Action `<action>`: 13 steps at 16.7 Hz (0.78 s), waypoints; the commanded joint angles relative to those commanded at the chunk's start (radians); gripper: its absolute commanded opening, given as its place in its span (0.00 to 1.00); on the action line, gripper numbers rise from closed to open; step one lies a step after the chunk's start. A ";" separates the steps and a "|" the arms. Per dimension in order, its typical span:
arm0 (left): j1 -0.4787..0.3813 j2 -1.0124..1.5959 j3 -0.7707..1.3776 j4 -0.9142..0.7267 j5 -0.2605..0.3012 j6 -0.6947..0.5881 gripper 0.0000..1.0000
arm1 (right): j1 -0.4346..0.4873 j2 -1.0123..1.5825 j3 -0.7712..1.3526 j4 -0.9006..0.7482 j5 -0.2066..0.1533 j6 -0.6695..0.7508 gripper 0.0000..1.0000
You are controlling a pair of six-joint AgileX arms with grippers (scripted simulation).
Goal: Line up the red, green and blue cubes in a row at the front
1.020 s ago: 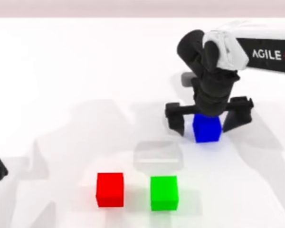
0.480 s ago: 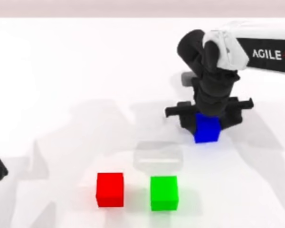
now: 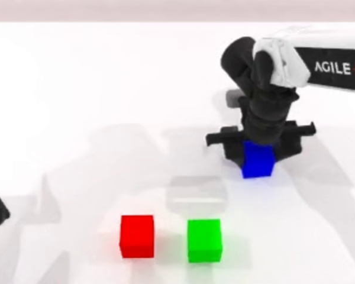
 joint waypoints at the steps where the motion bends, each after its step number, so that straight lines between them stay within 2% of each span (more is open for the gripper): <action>1: 0.000 0.000 0.000 0.000 0.000 0.000 1.00 | 0.000 0.000 0.000 0.000 0.000 0.000 0.00; 5: 0.000 0.000 0.000 0.000 0.000 0.000 1.00 | 0.001 -0.036 0.042 -0.053 0.009 -0.003 0.00; 10: 0.000 0.000 0.000 0.000 0.000 0.000 1.00 | 0.009 -0.089 0.159 -0.233 0.008 -0.007 0.00; 13: 0.000 0.000 0.000 0.000 0.000 0.000 1.00 | 0.009 -0.099 0.174 -0.251 0.008 -0.008 0.00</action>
